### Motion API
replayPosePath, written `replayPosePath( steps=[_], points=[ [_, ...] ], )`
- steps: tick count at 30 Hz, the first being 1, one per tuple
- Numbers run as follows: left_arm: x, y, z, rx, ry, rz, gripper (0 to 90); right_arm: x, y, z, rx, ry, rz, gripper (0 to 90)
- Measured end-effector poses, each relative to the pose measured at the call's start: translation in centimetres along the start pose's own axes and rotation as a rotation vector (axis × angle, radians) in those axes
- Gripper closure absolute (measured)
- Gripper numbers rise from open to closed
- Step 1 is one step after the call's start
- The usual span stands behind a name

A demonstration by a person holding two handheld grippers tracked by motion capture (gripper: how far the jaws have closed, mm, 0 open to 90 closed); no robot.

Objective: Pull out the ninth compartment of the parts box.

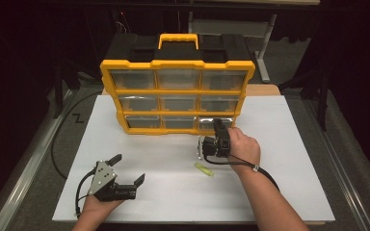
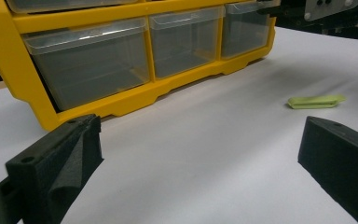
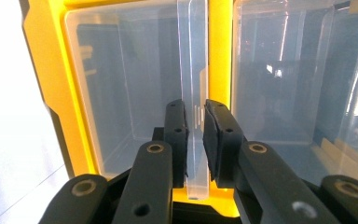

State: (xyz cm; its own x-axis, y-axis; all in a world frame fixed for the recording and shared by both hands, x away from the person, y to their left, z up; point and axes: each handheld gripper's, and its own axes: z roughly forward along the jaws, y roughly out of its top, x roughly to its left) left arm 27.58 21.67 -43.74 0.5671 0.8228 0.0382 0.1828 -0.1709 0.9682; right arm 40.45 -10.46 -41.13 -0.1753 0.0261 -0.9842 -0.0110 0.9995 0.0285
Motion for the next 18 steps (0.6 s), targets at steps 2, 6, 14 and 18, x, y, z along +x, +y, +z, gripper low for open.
replayPosePath(
  steps=[2,6,14,18],
  points=[
    [0.0,0.0,0.0,0.003,-0.002,0.002,0.3,0.1,-0.1,-0.2,-0.01,-0.007,0.002,81.9],
    [0.0,0.0,0.0,0.0,-0.005,0.002,0.3,0.2,-0.1,-0.7,-0.001,0.002,0.007,81.8],
    [0.0,0.0,0.0,-0.002,-0.008,-0.001,0.3,0.3,-0.1,-1.2,-0.001,-0.001,-0.004,81.1],
    [0.0,0.0,0.0,-0.003,-0.01,-0.003,0.3,0.3,-0.1,-1.2,-0.013,0.002,0.0,79.3]
  ],
)
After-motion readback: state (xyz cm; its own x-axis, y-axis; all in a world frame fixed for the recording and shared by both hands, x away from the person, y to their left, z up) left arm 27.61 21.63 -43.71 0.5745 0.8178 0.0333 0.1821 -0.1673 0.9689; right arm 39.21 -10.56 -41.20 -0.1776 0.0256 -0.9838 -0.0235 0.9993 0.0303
